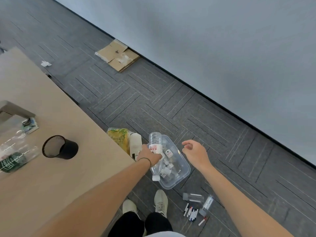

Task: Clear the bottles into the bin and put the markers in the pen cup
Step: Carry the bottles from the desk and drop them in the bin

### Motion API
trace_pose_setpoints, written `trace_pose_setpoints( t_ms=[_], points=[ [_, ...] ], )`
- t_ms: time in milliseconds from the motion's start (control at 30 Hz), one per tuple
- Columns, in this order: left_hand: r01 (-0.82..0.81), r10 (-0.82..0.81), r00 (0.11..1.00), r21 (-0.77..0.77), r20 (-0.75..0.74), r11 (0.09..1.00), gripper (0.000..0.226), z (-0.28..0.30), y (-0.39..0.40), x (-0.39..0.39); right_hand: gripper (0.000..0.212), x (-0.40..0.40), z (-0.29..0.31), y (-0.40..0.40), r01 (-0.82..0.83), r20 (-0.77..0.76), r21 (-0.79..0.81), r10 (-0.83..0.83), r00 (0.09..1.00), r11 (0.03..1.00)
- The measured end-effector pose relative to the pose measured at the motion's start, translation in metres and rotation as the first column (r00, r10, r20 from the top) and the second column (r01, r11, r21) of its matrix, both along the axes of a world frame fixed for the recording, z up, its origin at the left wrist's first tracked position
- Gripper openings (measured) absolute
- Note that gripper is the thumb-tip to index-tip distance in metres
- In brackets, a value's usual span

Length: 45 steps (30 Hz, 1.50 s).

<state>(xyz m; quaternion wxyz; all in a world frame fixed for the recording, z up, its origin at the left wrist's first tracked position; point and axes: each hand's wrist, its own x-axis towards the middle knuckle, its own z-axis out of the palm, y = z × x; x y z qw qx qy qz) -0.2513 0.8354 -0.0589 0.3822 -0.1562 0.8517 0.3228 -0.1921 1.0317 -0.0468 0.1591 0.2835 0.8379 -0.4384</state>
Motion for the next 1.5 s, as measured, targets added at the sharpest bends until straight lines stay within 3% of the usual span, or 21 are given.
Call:
trace_pose_setpoints(
  t_ms=[400, 567, 733, 933, 1067, 1500],
  points=[
    [0.170, -0.180, 0.981, -0.120, -0.071, 0.978, 0.055, -0.003, 0.011, 0.004, 0.020, 0.019, -0.008, 0.017, -0.062, 0.027, 0.008, 0.062, 0.998, 0.998],
    [0.208, -0.237, 0.962, -0.197, -0.137, 0.958, 0.052, 0.009, -0.005, 0.010, 0.013, 0.007, -0.002, -0.005, -0.201, -0.024, 0.061, 0.203, 0.979, 0.978],
    [0.242, -0.316, 0.920, -0.297, -0.232, 0.924, 0.046, 0.027, -0.043, 0.020, 0.022, -0.003, 0.011, -0.050, -0.364, -0.056, 0.110, 0.371, 0.927, 0.925],
    [0.208, -0.333, 0.903, -0.402, -0.270, 0.892, 0.050, 0.044, -0.120, 0.046, 0.027, -0.006, 0.028, -0.129, -0.570, -0.078, 0.239, 0.601, 0.796, 0.786],
    [0.177, -0.332, 0.901, -0.460, -0.280, 0.870, 0.051, 0.055, -0.185, 0.074, 0.034, 0.005, 0.035, -0.197, -0.700, -0.080, 0.336, 0.760, 0.645, 0.630],
    [-0.049, -0.113, 0.945, -0.473, -0.308, 0.880, 0.049, 0.061, -0.439, 0.220, 0.036, 0.082, 0.057, -0.441, -0.798, -0.074, 0.504, 0.937, 0.341, 0.330]
  ],
)
